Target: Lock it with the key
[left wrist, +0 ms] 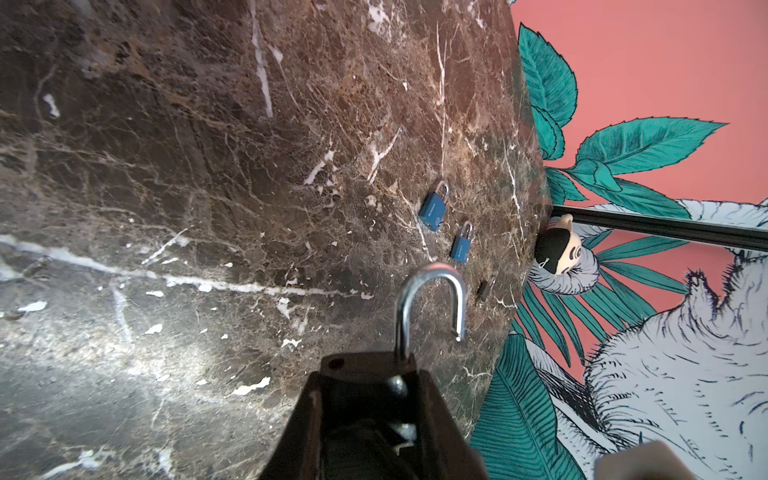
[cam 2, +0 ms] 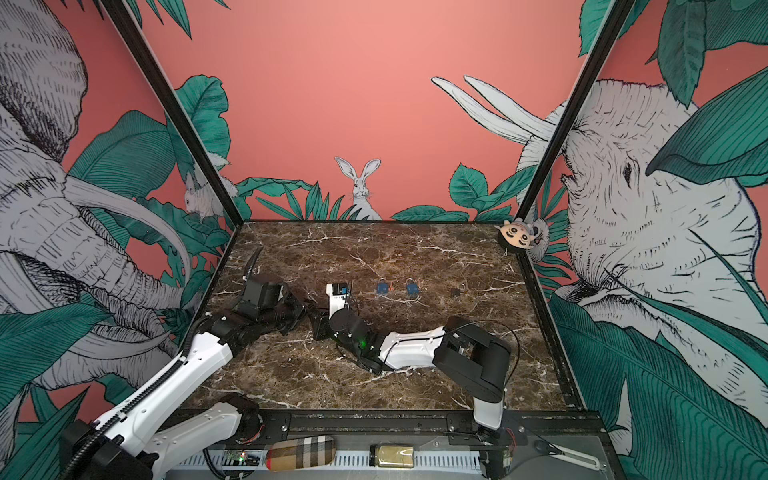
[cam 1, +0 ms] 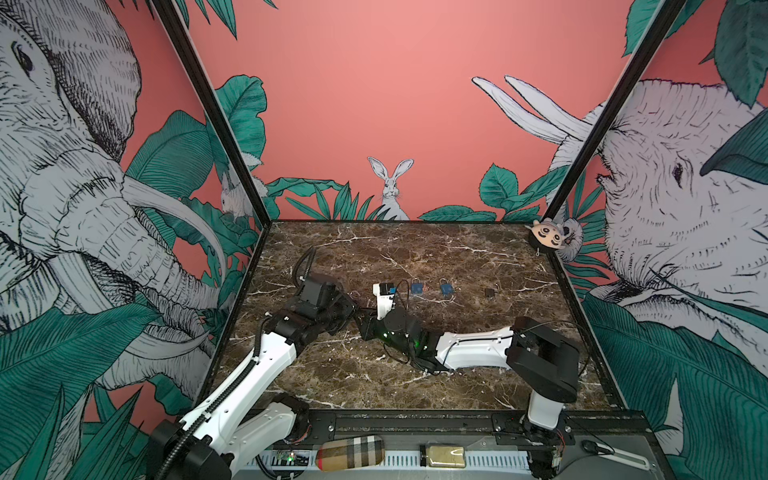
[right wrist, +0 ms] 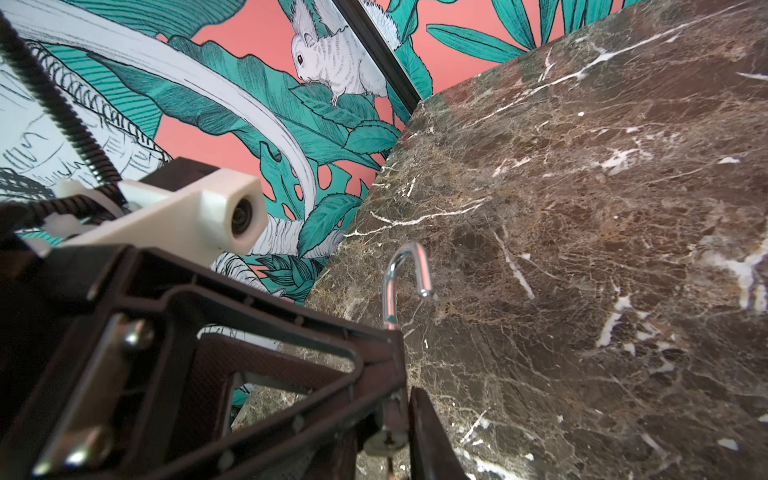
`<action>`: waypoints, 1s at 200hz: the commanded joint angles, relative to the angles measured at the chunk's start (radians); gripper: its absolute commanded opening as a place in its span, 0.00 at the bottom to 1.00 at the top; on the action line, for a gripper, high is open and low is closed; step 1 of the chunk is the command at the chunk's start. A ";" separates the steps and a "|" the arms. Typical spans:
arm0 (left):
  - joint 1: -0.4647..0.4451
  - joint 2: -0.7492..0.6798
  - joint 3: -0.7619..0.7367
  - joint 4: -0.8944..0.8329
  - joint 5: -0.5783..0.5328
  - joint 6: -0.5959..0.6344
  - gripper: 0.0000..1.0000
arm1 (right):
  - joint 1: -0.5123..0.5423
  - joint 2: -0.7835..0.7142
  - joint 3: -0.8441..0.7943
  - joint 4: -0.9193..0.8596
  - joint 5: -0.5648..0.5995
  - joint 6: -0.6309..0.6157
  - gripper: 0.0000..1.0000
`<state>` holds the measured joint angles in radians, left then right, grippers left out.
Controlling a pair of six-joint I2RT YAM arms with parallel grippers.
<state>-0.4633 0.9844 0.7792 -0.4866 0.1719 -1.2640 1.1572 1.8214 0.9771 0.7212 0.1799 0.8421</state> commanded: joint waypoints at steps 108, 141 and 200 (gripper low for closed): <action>-0.003 -0.039 -0.024 0.036 0.022 -0.017 0.20 | -0.018 -0.002 0.016 0.072 -0.029 -0.026 0.00; 0.002 -0.085 -0.016 0.028 0.003 0.017 0.45 | -0.042 -0.054 -0.017 0.058 -0.090 -0.052 0.00; 0.051 -0.195 0.147 -0.215 0.017 0.282 0.67 | -0.074 -0.264 -0.095 -0.138 -0.300 -0.087 0.00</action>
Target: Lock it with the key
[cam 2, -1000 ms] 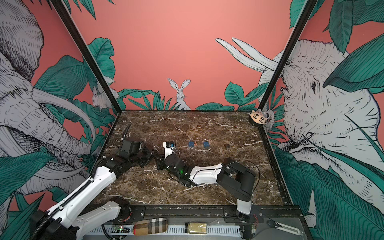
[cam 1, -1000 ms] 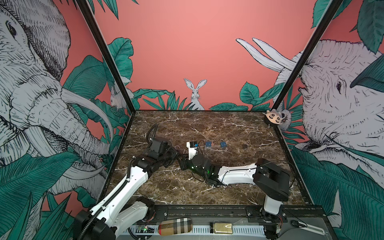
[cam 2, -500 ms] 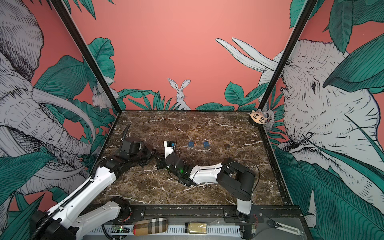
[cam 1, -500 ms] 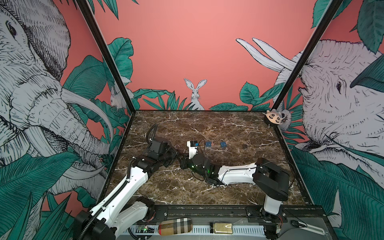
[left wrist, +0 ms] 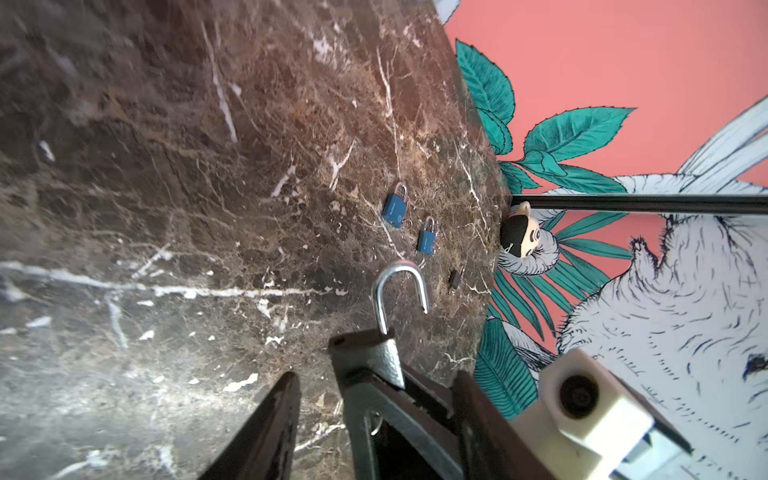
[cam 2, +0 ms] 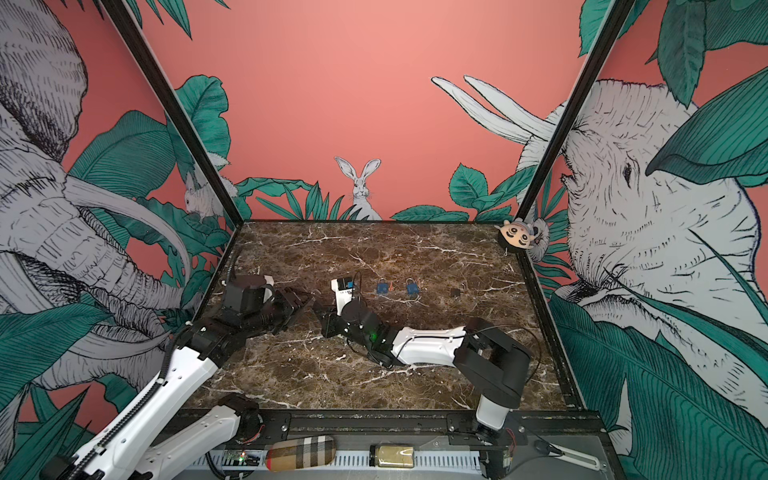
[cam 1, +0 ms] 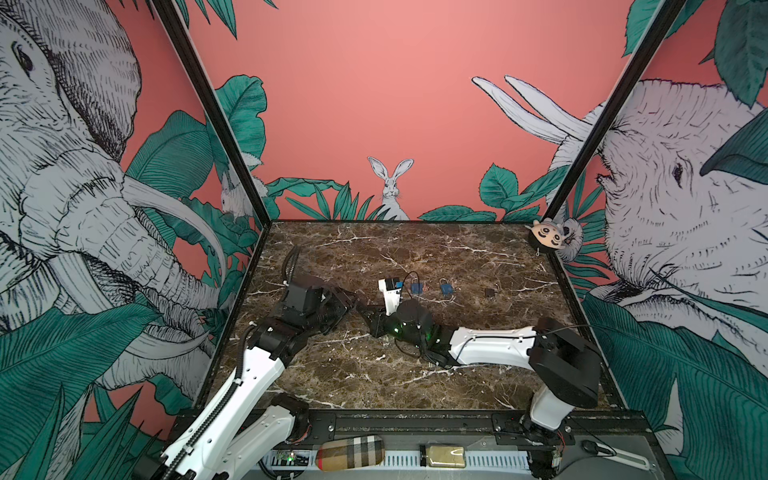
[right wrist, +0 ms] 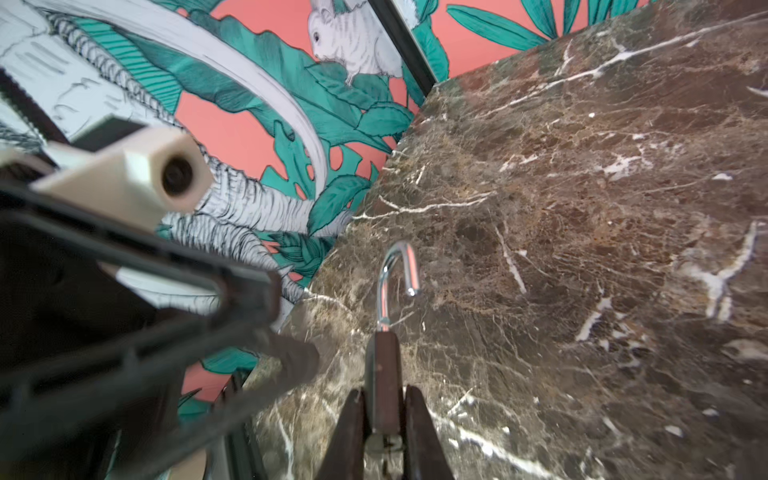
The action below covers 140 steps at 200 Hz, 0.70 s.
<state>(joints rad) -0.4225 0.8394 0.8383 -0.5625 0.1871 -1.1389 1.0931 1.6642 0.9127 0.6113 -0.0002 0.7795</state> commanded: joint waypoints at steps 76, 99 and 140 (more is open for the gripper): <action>0.010 -0.038 0.100 -0.270 0.106 0.430 0.86 | 0.011 -0.288 -0.119 -0.260 -0.305 -0.047 0.00; 0.010 -0.048 0.078 -0.261 0.103 0.478 0.88 | 0.013 -0.301 -0.139 -0.299 -0.313 -0.060 0.00; 0.010 -0.086 -0.014 -0.200 0.112 0.480 0.98 | 0.015 -0.327 -0.147 -0.353 -0.303 -0.081 0.00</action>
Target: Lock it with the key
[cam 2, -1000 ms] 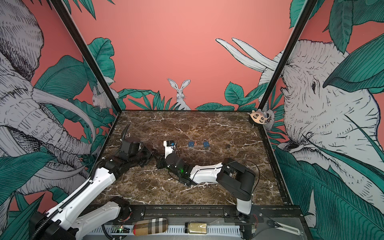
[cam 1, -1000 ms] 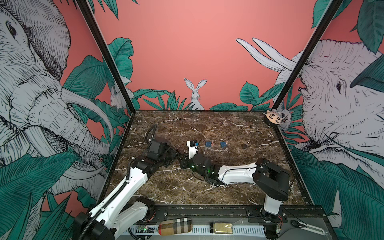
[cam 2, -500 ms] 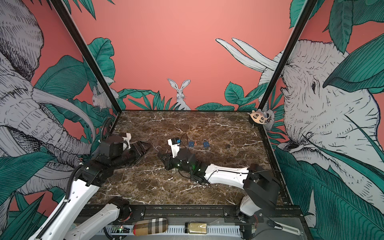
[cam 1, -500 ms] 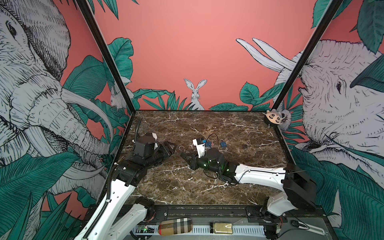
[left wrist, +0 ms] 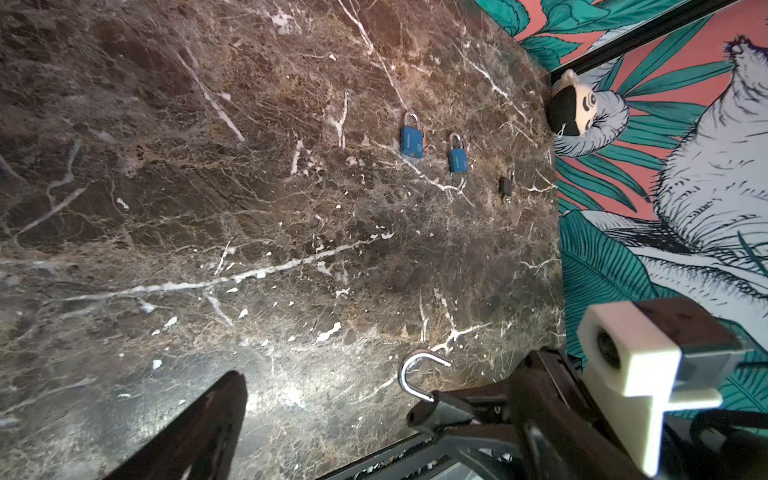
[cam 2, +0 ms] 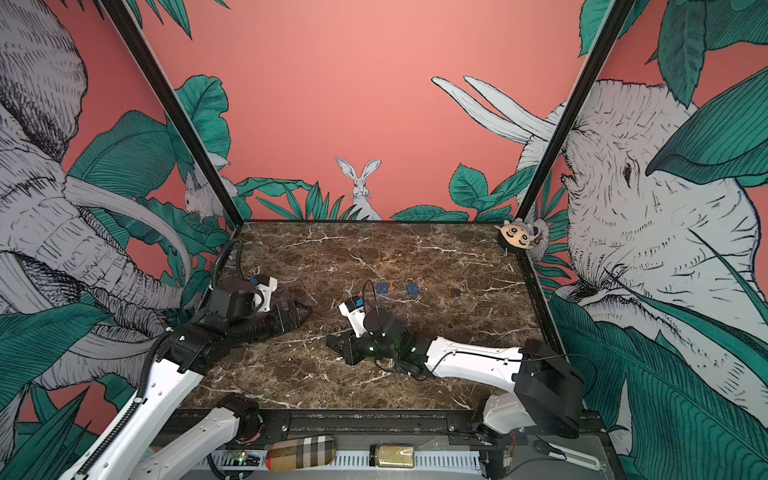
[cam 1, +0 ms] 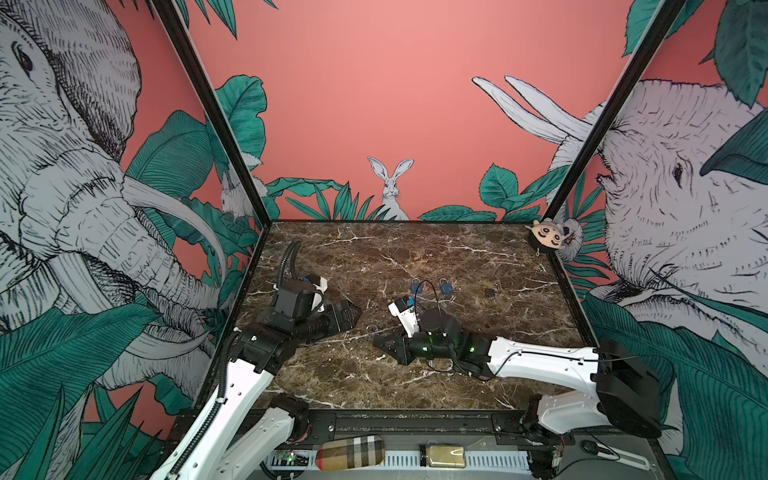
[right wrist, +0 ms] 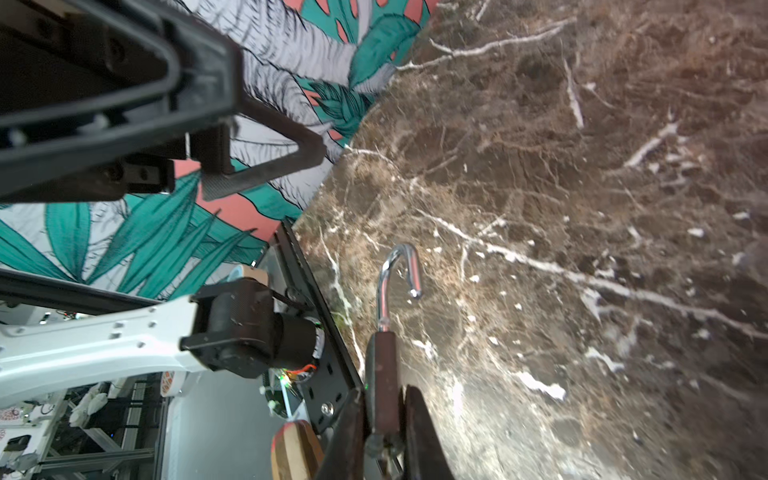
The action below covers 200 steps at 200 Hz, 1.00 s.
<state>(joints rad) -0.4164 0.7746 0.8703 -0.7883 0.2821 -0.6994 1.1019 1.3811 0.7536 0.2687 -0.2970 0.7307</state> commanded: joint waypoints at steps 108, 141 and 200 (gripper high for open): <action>0.004 0.062 -0.116 0.151 0.169 0.022 0.90 | -0.004 -0.024 0.106 -0.118 -0.020 -0.072 0.00; 0.004 0.130 -0.085 0.149 0.175 0.045 0.88 | -0.012 -0.013 0.124 -0.100 -0.037 -0.073 0.00; 0.004 0.255 -0.029 0.123 0.158 0.071 0.85 | -0.022 -0.001 0.131 -0.070 -0.048 -0.091 0.00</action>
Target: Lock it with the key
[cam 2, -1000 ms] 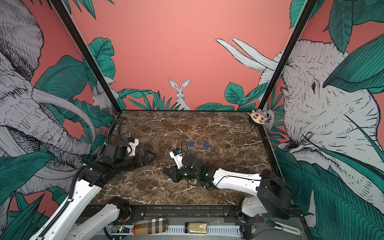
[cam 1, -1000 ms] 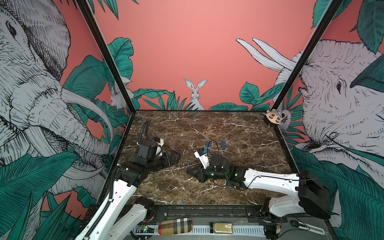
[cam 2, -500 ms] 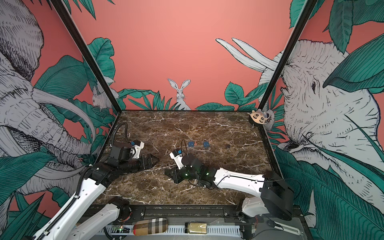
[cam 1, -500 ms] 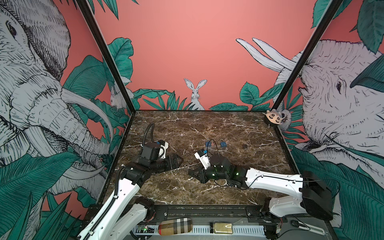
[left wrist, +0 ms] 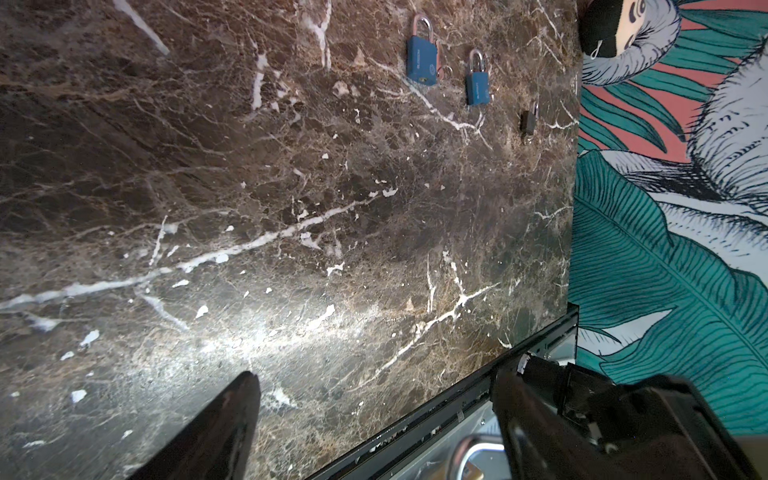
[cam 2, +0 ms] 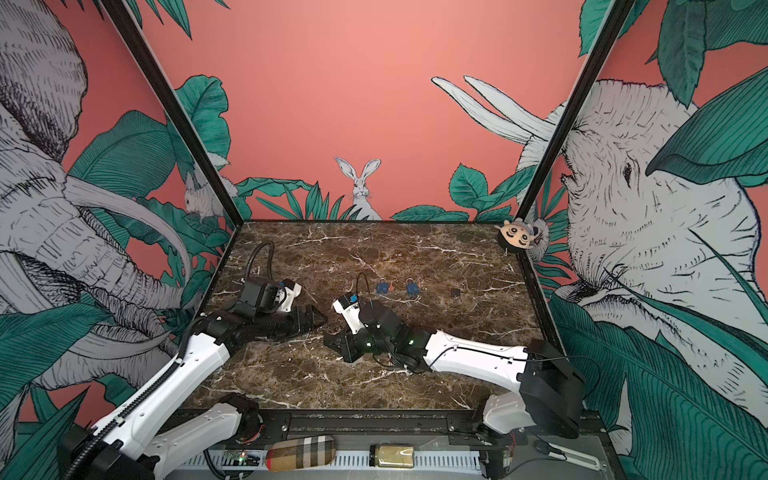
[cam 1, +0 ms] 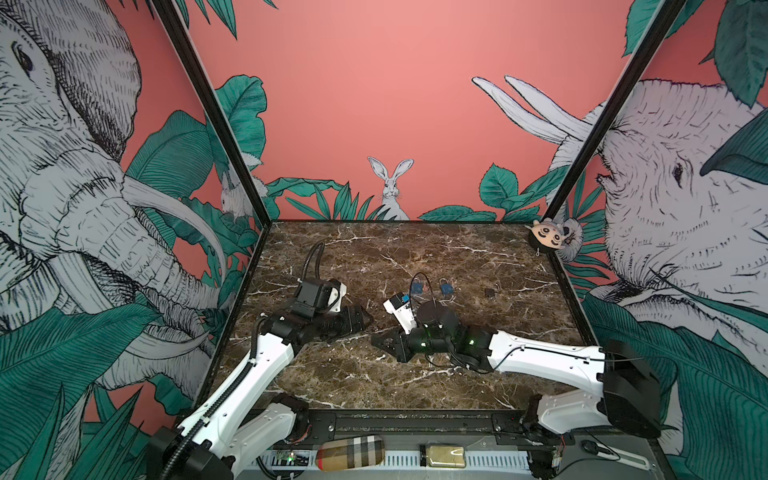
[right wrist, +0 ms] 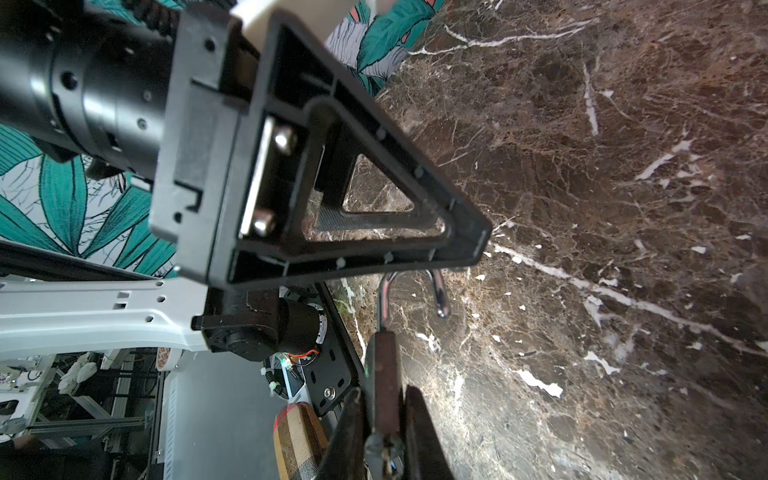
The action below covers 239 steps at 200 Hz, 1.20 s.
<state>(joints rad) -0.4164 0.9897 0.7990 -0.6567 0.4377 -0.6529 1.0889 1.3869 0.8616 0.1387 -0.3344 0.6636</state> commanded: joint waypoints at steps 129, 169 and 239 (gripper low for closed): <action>0.004 0.107 0.034 0.091 0.203 0.037 0.74 | -0.096 -0.118 -0.081 0.216 0.001 0.033 0.00; 0.004 0.123 0.041 0.059 0.188 0.116 0.72 | -0.120 -0.133 -0.108 0.276 -0.013 0.087 0.00; 0.006 -0.021 -0.112 0.465 0.227 0.091 0.72 | -0.170 -0.168 -0.156 0.303 -0.060 0.236 0.00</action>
<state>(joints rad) -0.4099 1.0073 0.7338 -0.3985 0.5705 -0.5575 0.9310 1.2537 0.7143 0.3199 -0.3752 0.8322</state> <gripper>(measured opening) 0.718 0.130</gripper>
